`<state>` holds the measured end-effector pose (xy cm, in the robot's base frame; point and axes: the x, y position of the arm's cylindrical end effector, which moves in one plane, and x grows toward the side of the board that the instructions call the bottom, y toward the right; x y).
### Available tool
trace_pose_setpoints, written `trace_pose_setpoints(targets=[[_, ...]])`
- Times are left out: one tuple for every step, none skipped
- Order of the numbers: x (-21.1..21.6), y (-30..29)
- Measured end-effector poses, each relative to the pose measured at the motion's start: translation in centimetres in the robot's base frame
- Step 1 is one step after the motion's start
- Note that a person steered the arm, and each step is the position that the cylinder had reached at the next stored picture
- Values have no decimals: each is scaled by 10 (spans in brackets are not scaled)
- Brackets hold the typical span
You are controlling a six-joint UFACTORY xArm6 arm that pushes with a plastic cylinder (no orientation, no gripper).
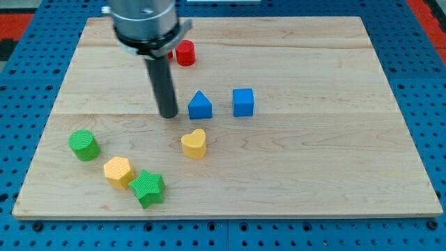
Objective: Place the yellow blocks together above the green star
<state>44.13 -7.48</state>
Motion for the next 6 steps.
trace_pose_setpoints(targets=[[-1,41],[7,50],[22,94],[44,44],[56,13],[53,22]])
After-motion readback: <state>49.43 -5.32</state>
